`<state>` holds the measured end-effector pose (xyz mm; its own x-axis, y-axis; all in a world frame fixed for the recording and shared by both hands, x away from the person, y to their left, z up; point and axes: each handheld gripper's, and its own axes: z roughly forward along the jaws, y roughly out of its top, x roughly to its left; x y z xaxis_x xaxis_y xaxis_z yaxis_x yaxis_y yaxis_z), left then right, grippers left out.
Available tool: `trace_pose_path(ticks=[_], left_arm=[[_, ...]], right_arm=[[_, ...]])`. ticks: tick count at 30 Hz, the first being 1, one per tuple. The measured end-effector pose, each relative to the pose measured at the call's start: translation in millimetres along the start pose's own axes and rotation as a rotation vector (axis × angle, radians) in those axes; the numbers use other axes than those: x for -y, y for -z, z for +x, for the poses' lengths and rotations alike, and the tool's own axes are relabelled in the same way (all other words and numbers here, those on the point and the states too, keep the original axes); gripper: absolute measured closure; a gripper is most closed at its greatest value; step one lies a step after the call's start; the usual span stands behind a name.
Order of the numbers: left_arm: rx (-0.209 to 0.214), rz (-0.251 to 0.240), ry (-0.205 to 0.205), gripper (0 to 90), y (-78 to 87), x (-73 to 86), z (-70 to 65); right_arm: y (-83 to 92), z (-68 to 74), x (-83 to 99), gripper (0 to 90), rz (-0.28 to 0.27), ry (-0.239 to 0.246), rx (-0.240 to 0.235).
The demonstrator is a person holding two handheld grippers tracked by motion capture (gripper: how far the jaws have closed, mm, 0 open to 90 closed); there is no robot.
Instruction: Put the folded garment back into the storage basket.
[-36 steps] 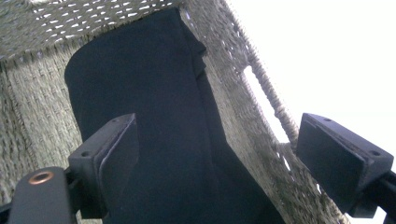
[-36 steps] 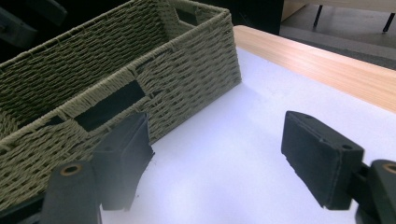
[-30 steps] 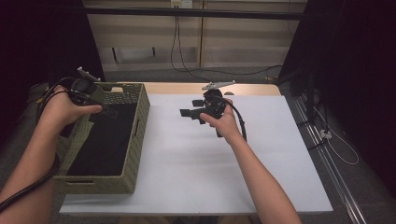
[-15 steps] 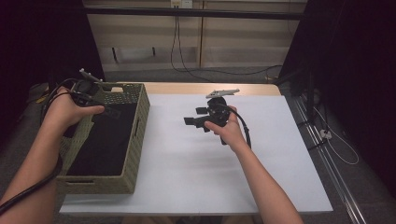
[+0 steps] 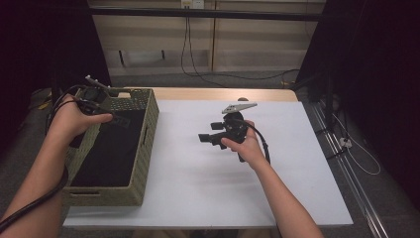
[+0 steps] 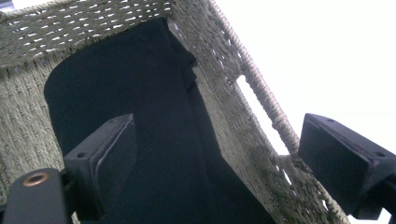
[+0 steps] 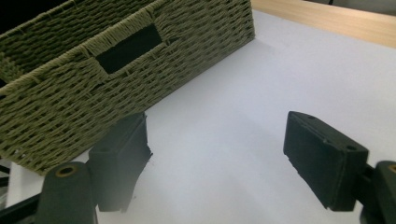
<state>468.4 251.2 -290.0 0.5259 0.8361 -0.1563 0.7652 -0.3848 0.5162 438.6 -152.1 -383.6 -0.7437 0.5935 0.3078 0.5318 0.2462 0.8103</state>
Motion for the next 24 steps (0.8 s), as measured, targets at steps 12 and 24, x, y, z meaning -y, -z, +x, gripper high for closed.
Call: trace_pose_path(ticks=[12, 24], left_arm=[[0.017, -0.089, -0.008, 11.0, -6.6, 7.2, -1.0], [0.036, -0.137, -0.024, 10.0, -8.2, 15.7, -2.2]], right_arm=[[11.7, -0.2, 17.4, 21.2, 0.015, 0.006, -0.005], [24.0, 4.8, 24.8, 21.2, 0.021, 0.022, 0.01]])
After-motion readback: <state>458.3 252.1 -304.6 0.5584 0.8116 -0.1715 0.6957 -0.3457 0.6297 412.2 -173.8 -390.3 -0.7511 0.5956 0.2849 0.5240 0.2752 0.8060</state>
